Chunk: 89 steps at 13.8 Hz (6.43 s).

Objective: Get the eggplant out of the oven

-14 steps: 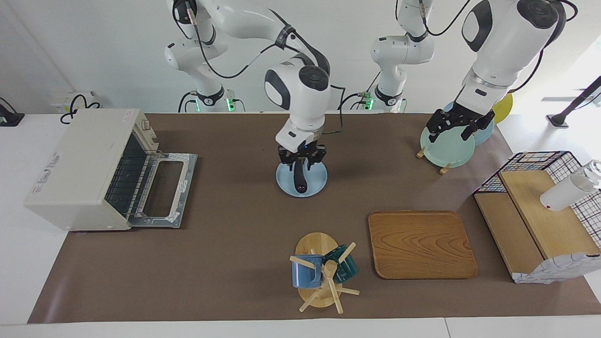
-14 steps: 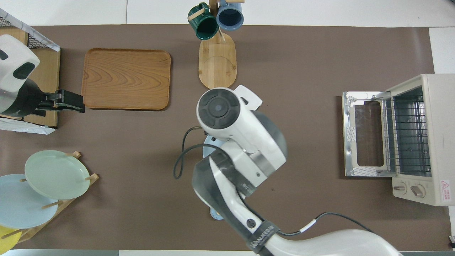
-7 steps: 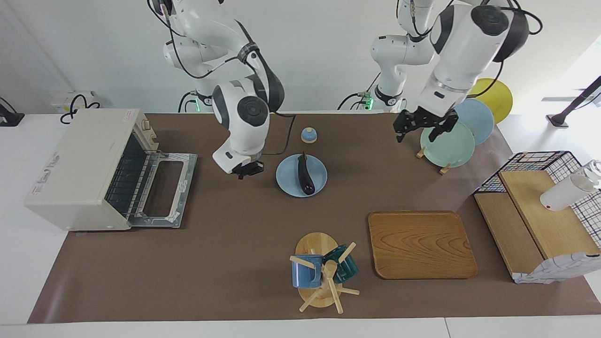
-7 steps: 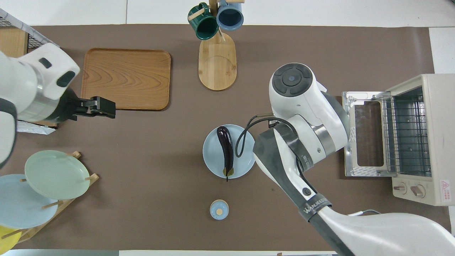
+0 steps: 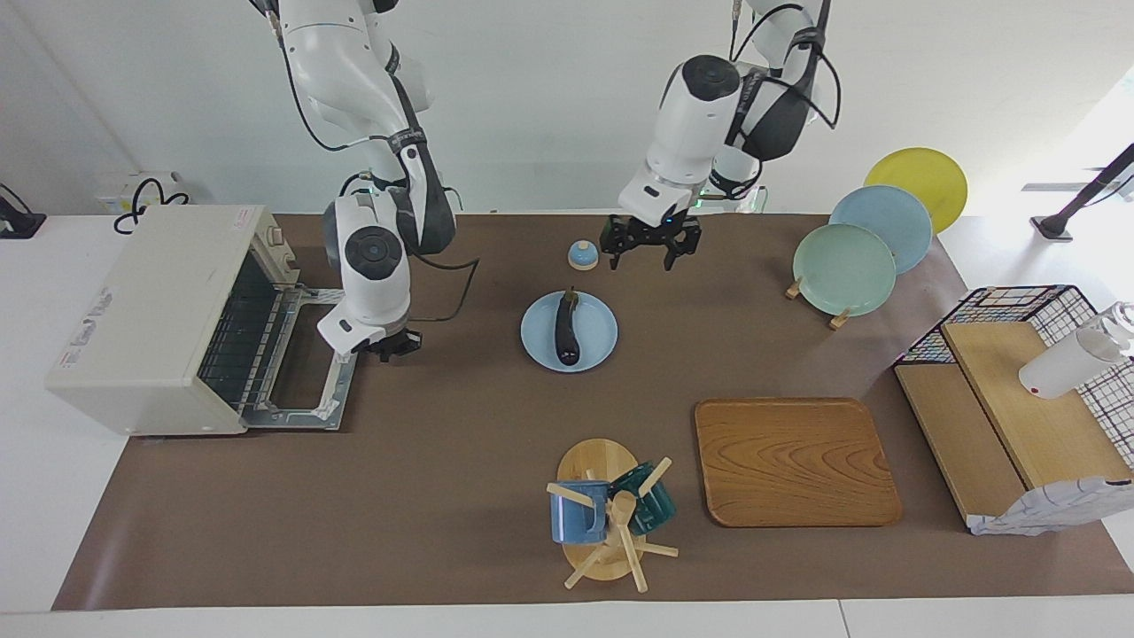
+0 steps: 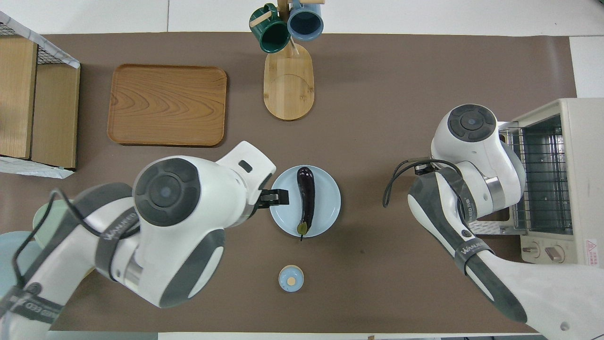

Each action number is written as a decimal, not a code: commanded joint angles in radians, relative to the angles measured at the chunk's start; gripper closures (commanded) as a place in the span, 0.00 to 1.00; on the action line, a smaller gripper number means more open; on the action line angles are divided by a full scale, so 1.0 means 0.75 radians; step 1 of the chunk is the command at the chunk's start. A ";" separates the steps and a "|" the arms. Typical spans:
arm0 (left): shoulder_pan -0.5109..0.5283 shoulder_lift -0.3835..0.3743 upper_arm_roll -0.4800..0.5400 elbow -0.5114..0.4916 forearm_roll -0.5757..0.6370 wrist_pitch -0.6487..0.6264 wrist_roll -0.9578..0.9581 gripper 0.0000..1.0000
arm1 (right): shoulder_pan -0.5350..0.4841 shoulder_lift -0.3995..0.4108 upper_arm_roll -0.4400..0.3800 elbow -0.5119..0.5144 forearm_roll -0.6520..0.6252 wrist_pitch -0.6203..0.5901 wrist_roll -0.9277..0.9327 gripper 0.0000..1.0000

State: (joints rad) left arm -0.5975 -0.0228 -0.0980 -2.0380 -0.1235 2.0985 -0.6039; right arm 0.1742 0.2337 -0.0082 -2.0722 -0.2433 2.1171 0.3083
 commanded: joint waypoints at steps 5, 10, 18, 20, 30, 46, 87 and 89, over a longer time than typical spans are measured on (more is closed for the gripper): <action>-0.207 0.347 0.030 -0.007 -0.007 0.394 -0.095 0.00 | -0.114 -0.044 0.021 -0.109 -0.036 0.090 -0.057 1.00; -0.161 0.478 0.032 0.101 0.083 0.405 -0.042 0.00 | -0.103 -0.046 0.025 0.048 -0.144 -0.175 -0.145 1.00; -0.163 0.521 0.030 0.120 0.105 0.413 -0.033 0.24 | -0.336 -0.203 0.023 0.178 -0.093 -0.446 -0.577 1.00; -0.163 0.521 0.030 0.126 0.103 0.405 -0.033 0.47 | -0.365 -0.215 0.023 0.178 -0.091 -0.452 -0.609 1.00; -0.081 0.454 0.032 0.177 0.087 0.289 -0.038 1.00 | -0.357 -0.373 0.033 0.404 0.193 -0.728 -0.681 0.60; 0.619 0.871 0.032 0.905 0.075 0.020 0.627 1.00 | -0.216 -0.281 -0.042 0.603 0.271 -0.794 -0.511 0.00; 0.686 -0.013 0.077 0.553 0.097 -0.775 0.582 0.00 | -0.242 -0.350 -0.040 0.576 0.308 -0.792 -0.519 0.00; 0.682 -0.013 0.078 0.541 0.097 -0.767 0.582 0.00 | -0.242 -0.350 -0.040 0.576 0.343 -0.800 -0.513 0.00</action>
State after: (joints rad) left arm -0.0785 -0.0440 -0.0476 -1.6528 -0.0364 1.5502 -0.1610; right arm -0.0009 -0.0184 -0.0440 -1.6342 -0.0327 1.5307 -0.0857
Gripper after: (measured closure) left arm 0.000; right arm 0.000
